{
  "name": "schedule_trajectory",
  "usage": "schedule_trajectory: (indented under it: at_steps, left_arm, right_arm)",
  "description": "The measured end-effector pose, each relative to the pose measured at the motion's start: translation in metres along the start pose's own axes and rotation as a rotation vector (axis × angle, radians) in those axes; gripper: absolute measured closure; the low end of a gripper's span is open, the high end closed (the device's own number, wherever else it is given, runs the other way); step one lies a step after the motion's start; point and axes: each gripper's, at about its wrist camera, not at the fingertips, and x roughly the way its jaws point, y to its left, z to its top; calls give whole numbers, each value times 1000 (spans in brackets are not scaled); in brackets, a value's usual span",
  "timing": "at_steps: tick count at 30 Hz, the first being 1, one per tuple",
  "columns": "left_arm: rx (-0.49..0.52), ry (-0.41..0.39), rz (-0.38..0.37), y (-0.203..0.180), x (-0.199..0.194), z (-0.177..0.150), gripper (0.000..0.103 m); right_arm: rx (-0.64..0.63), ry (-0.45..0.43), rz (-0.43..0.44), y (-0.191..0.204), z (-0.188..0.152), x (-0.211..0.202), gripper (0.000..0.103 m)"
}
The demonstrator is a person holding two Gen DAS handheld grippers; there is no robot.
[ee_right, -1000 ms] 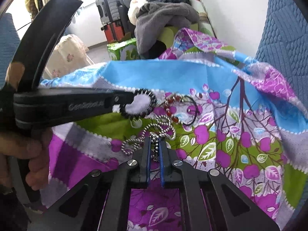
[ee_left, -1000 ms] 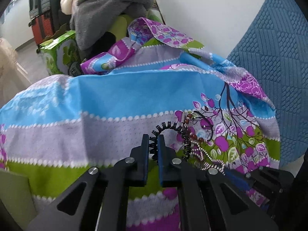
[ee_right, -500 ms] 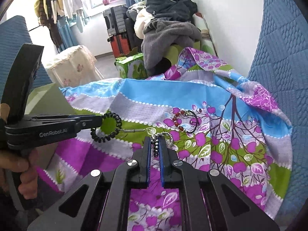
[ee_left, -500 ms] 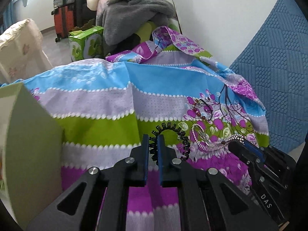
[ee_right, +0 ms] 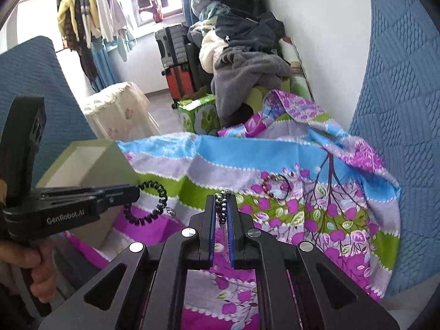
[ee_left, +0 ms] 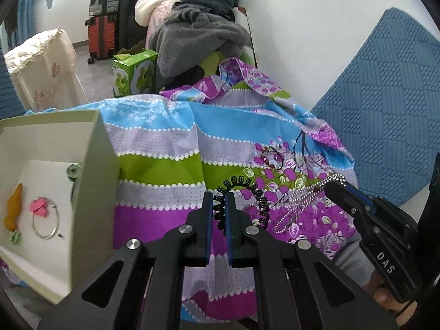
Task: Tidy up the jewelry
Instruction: 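Carry coil hair tie and beaded strand into the white box while both tools open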
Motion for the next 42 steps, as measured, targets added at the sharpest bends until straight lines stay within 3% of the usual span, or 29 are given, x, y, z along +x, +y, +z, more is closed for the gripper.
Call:
schedule_trajectory:
  at_steps: [10,25,33,42]
  left_arm:
    - [-52,-89,21,21,-69,27,95]
    - [-112,-218,97,77,-156,61,95]
    - [-172,-231,142,121,-169,45,95]
    - [-234,-187,177,155,-163,15,95]
  right_arm:
    - [-26,-45,33,36,47,-32,97]
    - [-126,-109,196,133,127,-51,97]
    - [-159,-78,272,176,130,-30,97]
    - [-189,35,303,209,92,16,97]
